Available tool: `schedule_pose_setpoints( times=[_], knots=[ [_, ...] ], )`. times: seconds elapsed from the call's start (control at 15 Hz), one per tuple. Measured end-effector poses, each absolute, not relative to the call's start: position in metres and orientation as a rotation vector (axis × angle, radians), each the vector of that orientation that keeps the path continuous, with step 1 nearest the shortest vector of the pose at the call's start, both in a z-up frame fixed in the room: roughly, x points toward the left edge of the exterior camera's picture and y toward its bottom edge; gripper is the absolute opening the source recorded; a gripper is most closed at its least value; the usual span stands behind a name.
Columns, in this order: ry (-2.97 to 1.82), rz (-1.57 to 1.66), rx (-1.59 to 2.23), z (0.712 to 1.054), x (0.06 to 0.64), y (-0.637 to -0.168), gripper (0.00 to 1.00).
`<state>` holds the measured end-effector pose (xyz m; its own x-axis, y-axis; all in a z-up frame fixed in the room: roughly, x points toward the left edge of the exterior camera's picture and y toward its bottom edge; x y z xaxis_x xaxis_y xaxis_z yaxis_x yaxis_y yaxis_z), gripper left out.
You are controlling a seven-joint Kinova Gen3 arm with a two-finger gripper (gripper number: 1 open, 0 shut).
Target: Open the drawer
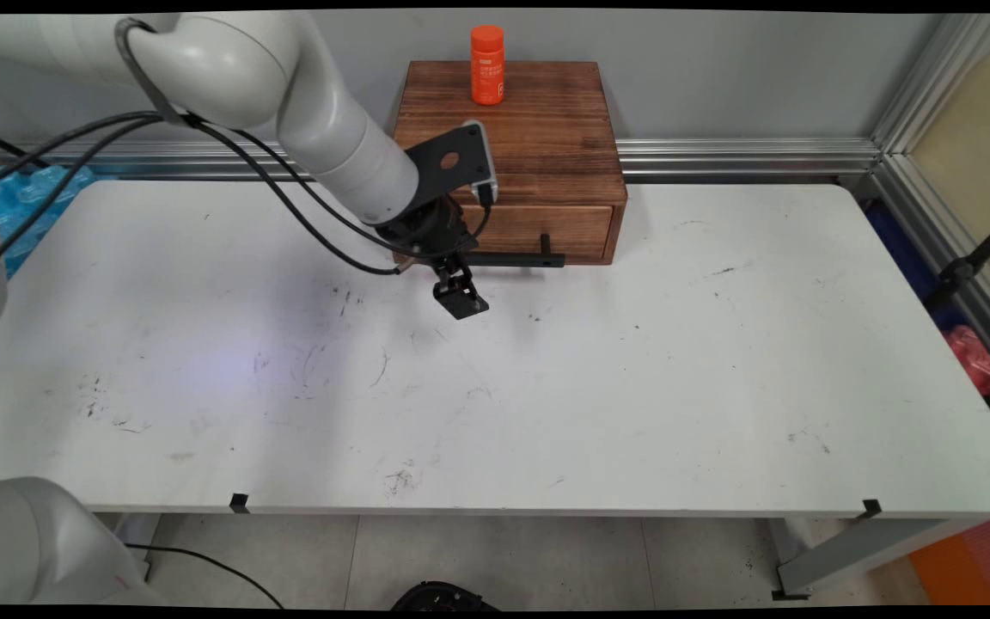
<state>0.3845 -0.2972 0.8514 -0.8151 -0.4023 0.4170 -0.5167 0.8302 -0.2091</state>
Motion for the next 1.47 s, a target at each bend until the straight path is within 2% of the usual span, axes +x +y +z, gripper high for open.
schedule_pose_setpoints(
  times=[1.47],
  knots=[
    [-2.676,0.562,0.58,0.806,0.371,-0.339,1.0]
  ],
)
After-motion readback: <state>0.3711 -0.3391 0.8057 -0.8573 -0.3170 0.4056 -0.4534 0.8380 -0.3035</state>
